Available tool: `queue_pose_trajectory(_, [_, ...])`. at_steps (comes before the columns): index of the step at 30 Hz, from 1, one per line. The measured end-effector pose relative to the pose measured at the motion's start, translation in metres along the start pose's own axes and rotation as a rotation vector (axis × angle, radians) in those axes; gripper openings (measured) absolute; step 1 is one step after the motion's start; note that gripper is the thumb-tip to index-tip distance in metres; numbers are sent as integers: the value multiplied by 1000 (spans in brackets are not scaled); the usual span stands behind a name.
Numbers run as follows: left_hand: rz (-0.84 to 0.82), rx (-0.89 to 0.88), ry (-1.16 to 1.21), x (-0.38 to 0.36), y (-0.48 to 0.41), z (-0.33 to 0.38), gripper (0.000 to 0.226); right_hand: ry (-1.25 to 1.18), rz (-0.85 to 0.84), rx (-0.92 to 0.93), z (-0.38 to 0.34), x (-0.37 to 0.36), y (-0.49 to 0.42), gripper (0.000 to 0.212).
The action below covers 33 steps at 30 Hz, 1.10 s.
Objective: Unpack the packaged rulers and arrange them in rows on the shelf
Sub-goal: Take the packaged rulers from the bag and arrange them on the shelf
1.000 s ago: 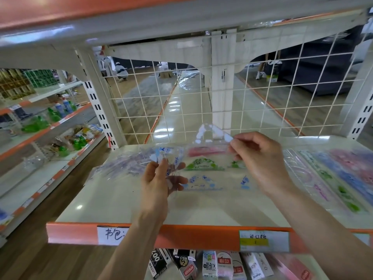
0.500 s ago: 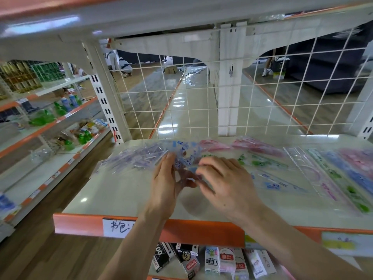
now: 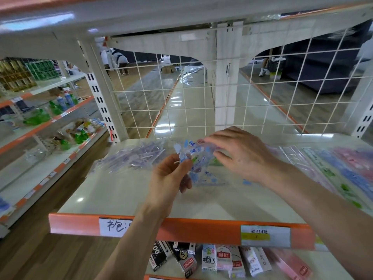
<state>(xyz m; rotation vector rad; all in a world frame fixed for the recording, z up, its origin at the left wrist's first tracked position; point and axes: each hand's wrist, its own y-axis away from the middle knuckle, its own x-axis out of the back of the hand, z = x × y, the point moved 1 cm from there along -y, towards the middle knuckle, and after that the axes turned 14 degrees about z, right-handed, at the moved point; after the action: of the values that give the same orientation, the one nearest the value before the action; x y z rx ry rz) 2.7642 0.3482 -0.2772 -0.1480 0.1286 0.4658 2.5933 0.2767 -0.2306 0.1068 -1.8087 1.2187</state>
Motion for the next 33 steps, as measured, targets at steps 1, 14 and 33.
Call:
queue_pose_trajectory(1, [18, -5, 5, 0, 0, 0, 10, -7, 4, -9, 1, 1, 0, 34])
queue_pose_trajectory(14, [287, 41, 123, 7, -8, -3, 16, -46, 3, -89, 7, 5, 14, 24])
queue_pose_trajectory(33, [395, -39, -8, 7, -8, -5, 18, 72, -281, -364, -11, -26, 28, 37])
